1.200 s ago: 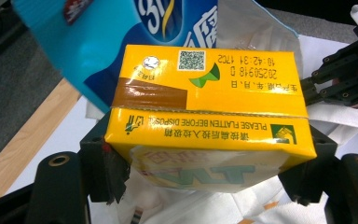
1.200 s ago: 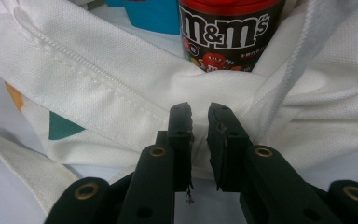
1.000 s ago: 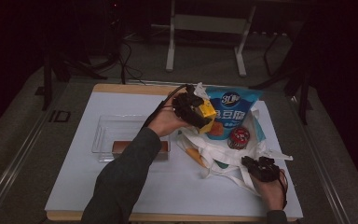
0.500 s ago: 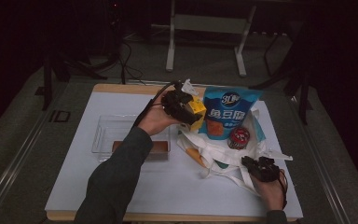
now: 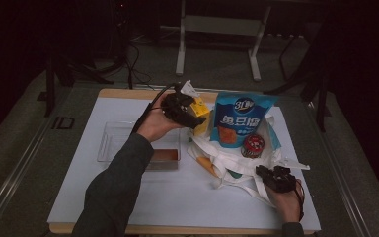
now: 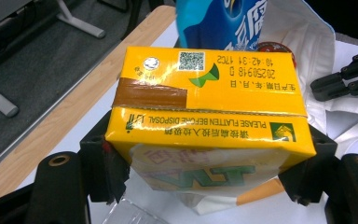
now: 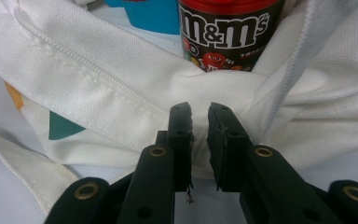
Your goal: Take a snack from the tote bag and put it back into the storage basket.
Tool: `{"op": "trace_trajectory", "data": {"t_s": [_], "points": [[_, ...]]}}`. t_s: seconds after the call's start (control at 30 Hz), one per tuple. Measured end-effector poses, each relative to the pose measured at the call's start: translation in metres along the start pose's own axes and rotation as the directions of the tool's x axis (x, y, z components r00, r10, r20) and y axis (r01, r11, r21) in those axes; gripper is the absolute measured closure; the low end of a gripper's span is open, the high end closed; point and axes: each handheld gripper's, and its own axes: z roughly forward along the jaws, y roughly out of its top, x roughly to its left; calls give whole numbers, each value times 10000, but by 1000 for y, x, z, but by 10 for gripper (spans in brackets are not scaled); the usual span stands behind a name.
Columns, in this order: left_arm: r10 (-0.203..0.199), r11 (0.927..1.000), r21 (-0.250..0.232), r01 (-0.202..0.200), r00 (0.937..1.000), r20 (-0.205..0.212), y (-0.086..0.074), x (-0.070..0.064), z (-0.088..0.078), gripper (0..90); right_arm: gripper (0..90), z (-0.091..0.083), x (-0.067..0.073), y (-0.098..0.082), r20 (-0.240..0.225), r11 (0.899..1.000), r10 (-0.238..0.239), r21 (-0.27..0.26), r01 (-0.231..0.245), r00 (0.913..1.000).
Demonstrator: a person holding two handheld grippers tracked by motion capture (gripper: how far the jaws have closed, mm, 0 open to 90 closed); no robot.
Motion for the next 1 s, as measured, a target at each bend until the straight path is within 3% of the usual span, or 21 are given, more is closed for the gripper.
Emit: {"op": "trace_trajectory", "data": {"t_s": [0.3, 1.0], "points": [[-471, 9989, 28, 472, 9985, -271, -15, 12, -5, 285, 793, 0, 0, 0, 9, 10000, 8, 12, -8, 10000], [-1034, 9942, 203, 1054, 9911, -839, -47, 30, -15, 285, 794, 0, 0, -1, -5, 10000, 28, -1, -28, 10000]]}}
